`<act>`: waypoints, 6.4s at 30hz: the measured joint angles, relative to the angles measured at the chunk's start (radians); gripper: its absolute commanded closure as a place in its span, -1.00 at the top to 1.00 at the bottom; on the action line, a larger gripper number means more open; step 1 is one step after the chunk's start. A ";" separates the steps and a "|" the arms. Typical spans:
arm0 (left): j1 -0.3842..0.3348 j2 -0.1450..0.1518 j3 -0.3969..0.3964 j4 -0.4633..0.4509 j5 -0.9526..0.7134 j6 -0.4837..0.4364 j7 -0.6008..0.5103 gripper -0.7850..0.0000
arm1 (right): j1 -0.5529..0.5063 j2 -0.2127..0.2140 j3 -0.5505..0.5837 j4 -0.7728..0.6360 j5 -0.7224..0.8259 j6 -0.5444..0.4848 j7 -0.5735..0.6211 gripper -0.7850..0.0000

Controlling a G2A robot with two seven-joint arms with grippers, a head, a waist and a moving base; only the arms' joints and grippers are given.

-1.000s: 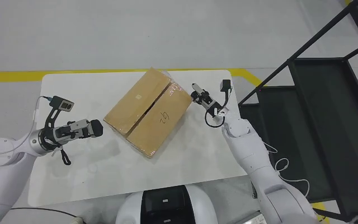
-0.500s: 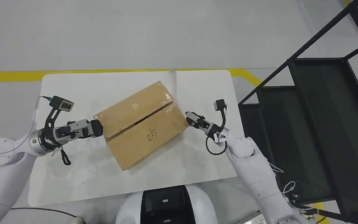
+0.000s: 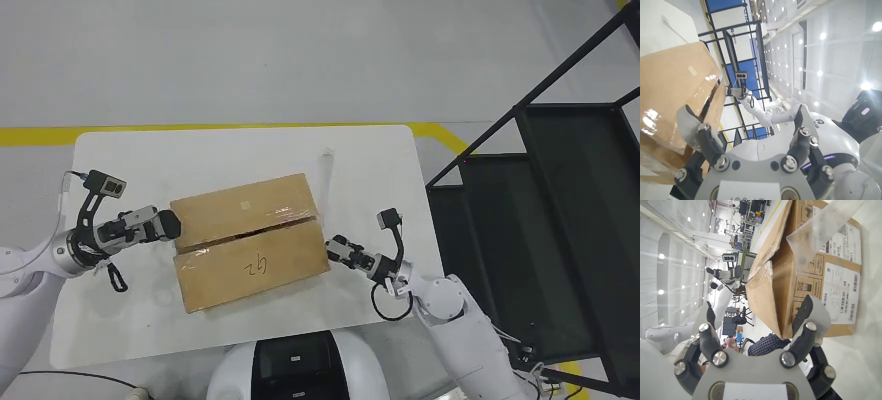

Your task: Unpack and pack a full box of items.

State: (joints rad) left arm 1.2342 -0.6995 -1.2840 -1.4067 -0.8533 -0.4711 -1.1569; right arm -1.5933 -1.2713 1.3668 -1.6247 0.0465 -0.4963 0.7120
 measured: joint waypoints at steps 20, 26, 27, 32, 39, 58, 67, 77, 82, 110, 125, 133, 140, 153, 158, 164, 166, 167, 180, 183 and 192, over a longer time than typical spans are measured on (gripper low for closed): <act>-0.018 -0.045 0.077 0.066 0.255 0.095 0.204 1.00 | -0.082 0.026 0.124 -0.141 0.119 -0.041 -0.093 1.00; -0.169 -0.096 0.194 0.144 0.246 0.108 0.158 1.00 | -0.127 0.034 0.166 -0.161 0.131 -0.048 -0.099 1.00; -0.191 -0.103 0.209 0.155 0.246 0.110 0.148 1.00 | -0.133 0.035 0.172 -0.163 0.134 -0.051 -0.102 1.00; -0.299 -0.146 0.288 0.204 0.233 0.128 0.115 1.00 | -0.160 0.040 0.202 -0.167 0.152 -0.074 -0.116 1.00; -0.408 -0.199 0.361 0.297 0.191 0.107 0.072 1.00 | -0.166 0.047 0.212 -0.166 0.143 -0.120 -0.085 1.00; -0.291 -0.136 0.150 0.206 0.100 0.038 -0.230 1.00 | -0.135 0.072 0.207 -0.171 0.163 -0.064 0.160 1.00; -0.292 -0.136 0.151 0.208 0.100 0.037 -0.229 1.00 | -0.163 0.089 0.198 -0.175 -0.074 -0.003 0.229 1.00; -0.292 -0.136 0.151 0.208 0.100 0.037 -0.229 1.00 | -0.191 0.104 0.139 -0.107 -0.115 0.028 0.323 1.00; -0.292 -0.136 0.151 0.208 0.100 0.037 -0.229 1.00 | -0.170 0.103 0.041 -0.081 -0.071 0.024 0.377 1.00; -0.292 -0.136 0.151 0.208 0.100 0.037 -0.229 1.00 | -0.023 0.119 -0.046 -0.040 0.003 0.011 0.304 1.00; -0.267 -0.139 0.139 0.151 0.107 0.057 -0.232 1.00 | 0.008 0.154 0.158 -0.090 0.067 -0.137 0.208 1.00; -0.229 -0.127 0.088 0.110 0.108 0.067 -0.259 1.00 | 0.128 0.145 0.052 0.029 -0.043 -0.097 0.151 1.00; -0.213 -0.123 0.074 0.093 0.105 0.068 -0.260 1.00 | 0.173 0.143 0.014 0.087 -0.021 -0.118 0.122 1.00; -0.213 -0.123 0.075 0.093 0.105 0.068 -0.260 1.00 | 0.182 0.159 0.016 0.094 0.190 -0.116 0.263 1.00; -0.213 -0.123 0.075 0.093 0.105 0.068 -0.260 1.00 | 0.149 0.175 0.047 0.067 0.332 -0.123 0.414 1.00; -0.213 -0.123 0.075 0.093 0.105 0.068 -0.260 1.00 | 0.085 0.193 0.068 0.001 0.354 -0.118 0.495 1.00; -0.213 -0.123 0.075 0.093 0.105 0.068 -0.260 1.00 | 0.054 0.200 0.069 -0.038 0.335 -0.111 0.501 1.00; -0.213 -0.123 0.075 0.093 0.105 0.068 -0.260 1.00 | 0.032 0.205 0.068 -0.062 0.316 -0.109 0.502 1.00; -0.213 -0.123 0.075 0.093 0.105 0.068 -0.260 1.00 | -0.143 0.233 -0.007 -0.166 0.034 -0.152 0.414 1.00; -0.201 -0.125 0.075 0.066 0.117 0.080 -0.234 1.00 | -0.130 0.227 -0.051 -0.142 -0.040 -0.129 0.354 1.00; -0.163 -0.120 0.062 0.012 0.120 0.120 -0.313 1.00 | -0.075 0.216 -0.145 -0.072 -0.148 -0.085 0.224 1.00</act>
State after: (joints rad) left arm 1.0716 -0.8199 -1.2222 -1.3944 -0.7338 -0.3512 -1.4703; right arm -1.6682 -1.0554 1.2215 -1.6966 -0.1019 -0.5814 0.9359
